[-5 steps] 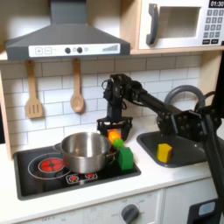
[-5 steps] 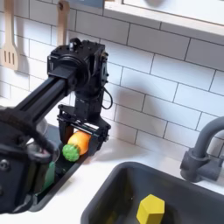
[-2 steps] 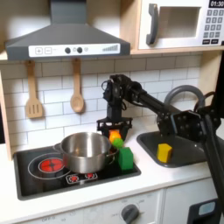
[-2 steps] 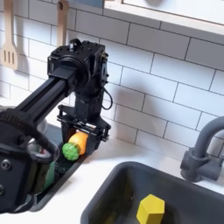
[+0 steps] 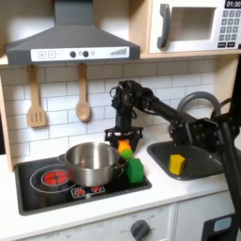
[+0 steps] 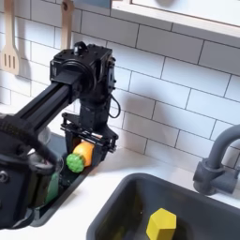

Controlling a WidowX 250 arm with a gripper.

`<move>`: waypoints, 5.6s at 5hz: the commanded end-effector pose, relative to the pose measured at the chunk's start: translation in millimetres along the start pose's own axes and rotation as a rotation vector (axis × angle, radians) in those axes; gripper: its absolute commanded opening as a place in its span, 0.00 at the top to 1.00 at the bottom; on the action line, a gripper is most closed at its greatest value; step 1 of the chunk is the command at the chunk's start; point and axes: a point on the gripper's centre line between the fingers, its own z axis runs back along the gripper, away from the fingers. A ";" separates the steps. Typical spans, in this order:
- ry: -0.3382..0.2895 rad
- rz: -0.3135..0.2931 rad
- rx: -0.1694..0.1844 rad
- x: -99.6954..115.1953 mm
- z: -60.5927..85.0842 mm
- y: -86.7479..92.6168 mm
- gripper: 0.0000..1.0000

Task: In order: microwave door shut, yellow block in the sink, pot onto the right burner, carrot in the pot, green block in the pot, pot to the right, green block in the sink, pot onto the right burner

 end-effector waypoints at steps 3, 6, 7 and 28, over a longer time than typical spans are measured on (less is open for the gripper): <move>-0.060 0.001 0.010 -28.5 62.1 10.4 1.00; -0.070 0.074 0.043 -56.0 84.2 42.2 1.00; -0.066 0.093 0.057 -61.0 81.8 59.7 1.00; 0.058 -0.050 -0.014 -108.3 17.7 -5.6 0.00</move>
